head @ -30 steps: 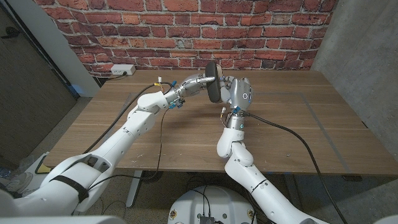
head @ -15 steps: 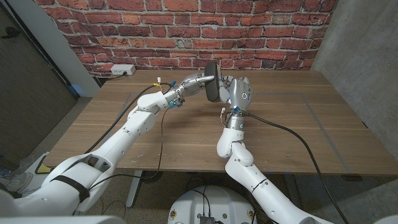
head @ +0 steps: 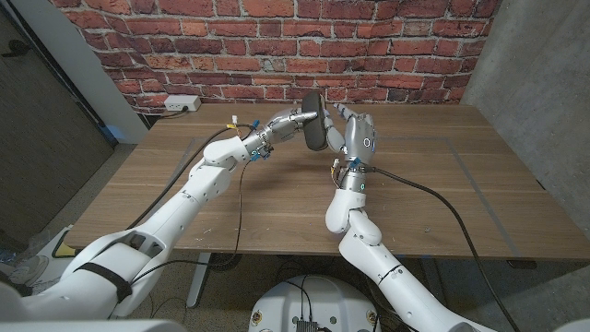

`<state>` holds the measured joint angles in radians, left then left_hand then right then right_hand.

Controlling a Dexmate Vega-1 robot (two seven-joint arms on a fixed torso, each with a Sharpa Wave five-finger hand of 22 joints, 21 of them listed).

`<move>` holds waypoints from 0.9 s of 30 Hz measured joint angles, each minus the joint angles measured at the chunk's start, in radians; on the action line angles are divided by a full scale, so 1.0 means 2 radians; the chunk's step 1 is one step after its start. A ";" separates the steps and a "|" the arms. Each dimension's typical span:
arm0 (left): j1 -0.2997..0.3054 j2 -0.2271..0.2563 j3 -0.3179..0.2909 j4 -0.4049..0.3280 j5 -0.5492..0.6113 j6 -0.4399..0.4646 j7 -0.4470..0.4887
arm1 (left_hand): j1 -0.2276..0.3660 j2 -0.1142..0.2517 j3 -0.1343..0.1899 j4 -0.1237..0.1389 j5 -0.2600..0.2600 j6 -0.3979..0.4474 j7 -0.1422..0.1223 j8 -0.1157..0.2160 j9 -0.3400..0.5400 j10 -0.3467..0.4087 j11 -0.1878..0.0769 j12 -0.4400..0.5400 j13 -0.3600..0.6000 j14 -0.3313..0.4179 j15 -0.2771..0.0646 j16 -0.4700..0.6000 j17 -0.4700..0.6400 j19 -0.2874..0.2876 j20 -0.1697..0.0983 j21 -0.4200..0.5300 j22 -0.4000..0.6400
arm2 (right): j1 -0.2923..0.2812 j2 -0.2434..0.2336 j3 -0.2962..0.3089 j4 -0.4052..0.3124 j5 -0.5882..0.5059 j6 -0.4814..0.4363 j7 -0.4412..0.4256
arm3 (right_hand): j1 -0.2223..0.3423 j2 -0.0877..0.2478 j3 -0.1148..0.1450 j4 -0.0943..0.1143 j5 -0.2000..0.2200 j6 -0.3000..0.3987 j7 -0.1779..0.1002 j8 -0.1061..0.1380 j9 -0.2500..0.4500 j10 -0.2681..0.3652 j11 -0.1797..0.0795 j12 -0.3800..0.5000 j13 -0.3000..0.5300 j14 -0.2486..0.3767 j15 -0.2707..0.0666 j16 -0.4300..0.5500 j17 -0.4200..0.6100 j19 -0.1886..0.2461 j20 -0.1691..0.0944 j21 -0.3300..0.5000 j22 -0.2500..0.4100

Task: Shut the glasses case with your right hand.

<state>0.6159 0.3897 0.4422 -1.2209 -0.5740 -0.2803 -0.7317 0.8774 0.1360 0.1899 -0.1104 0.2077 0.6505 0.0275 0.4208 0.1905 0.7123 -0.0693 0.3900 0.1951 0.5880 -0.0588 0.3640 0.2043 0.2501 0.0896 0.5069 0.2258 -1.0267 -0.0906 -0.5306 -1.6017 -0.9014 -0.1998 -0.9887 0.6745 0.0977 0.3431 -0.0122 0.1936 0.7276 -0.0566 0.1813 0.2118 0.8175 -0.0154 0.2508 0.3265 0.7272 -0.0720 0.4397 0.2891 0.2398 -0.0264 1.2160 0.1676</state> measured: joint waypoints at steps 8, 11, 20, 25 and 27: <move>0.004 0.002 -0.001 -0.010 -0.001 0.001 0.001 | -0.011 -0.007 0.000 0.000 -0.005 -0.001 -0.001 -0.003 0.000 0.000 0.000 -0.003 0.000 0.000 0.000 -0.003 0.000 0.000 0.000 0.002 0.000 | -0.002 -0.001 0.007 -0.001 0.010 0.007 0.002 | 0.011 0.025 0.023 -0.007 0.008 -0.002 -0.001 0.002 -0.001 -0.005 -0.002 -0.004 -0.008 0.000 0.000 -0.010 -0.008 0.000 0.000 -0.009 0.000; 0.006 0.002 -0.001 -0.014 -0.001 0.003 0.003 | -0.014 -0.010 0.000 0.000 -0.008 0.011 -0.002 -0.003 0.000 0.011 0.000 -0.003 0.000 0.007 0.002 -0.003 0.000 -0.002 -0.002 0.004 0.000 | -0.005 0.001 0.018 -0.001 0.013 0.007 0.002 | 0.011 0.025 0.025 -0.009 0.008 -0.007 0.000 0.002 -0.001 -0.008 -0.001 -0.004 -0.010 -0.001 -0.001 -0.013 -0.009 0.000 0.000 -0.011 0.000; 0.014 0.004 -0.004 -0.030 0.002 0.003 0.016 | 0.021 -0.003 0.040 -0.018 -0.013 0.082 -0.008 0.005 -0.002 0.076 -0.004 -0.001 0.000 0.053 -0.003 -0.007 -0.002 0.016 -0.014 0.025 0.000 | -0.010 0.004 0.029 -0.002 0.017 0.007 0.001 | 0.011 0.025 0.028 -0.012 0.008 -0.010 0.001 0.002 -0.001 -0.009 -0.001 -0.004 -0.013 -0.002 -0.001 -0.017 -0.012 0.003 -0.003 -0.014 0.000; 0.021 0.005 -0.006 -0.041 0.009 0.003 0.030 | 0.032 -0.014 0.071 -0.033 -0.009 0.112 0.013 0.006 0.001 0.107 0.021 0.012 0.007 0.081 -0.008 -0.010 -0.001 0.022 -0.021 0.039 0.000 | -0.013 0.004 0.034 -0.005 0.018 0.006 -0.001 | 0.011 0.025 0.028 -0.012 0.008 -0.010 0.001 0.002 -0.001 -0.009 -0.001 -0.004 -0.015 -0.002 -0.001 -0.017 -0.012 0.003 -0.003 -0.016 0.000; 0.025 0.005 -0.008 -0.047 0.014 0.003 0.042 | 0.034 -0.016 0.078 -0.034 -0.009 0.112 0.013 0.006 0.006 0.111 0.025 0.014 0.010 0.083 -0.010 -0.010 -0.001 0.022 -0.021 0.040 0.000 | -0.014 0.004 0.035 -0.006 0.018 0.005 -0.001 | 0.011 0.025 0.028 -0.012 0.008 -0.010 0.001 0.002 -0.001 -0.010 -0.002 -0.004 -0.015 -0.002 -0.001 -0.017 -0.013 0.003 -0.003 -0.017 0.000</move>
<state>0.6657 0.4004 0.4259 -1.3156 -0.5462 -0.2747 -0.6485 0.9454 0.1031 0.3463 -0.1782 0.1896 0.8750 0.0541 0.4336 0.2024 0.9342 -0.0198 0.4176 0.2141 0.7545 -0.0788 0.3433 0.2026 0.2949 0.0484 0.5875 0.2256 -1.0546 -0.0816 -0.4605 -1.6130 -0.8661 -0.1894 -0.9912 0.6956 0.1468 0.3990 -0.0359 0.2089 0.7068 -0.0537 0.1853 0.2091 0.7968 -0.0199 0.2431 0.2962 0.7234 -0.0747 0.4060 0.2622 0.2460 -0.0324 1.1825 0.1675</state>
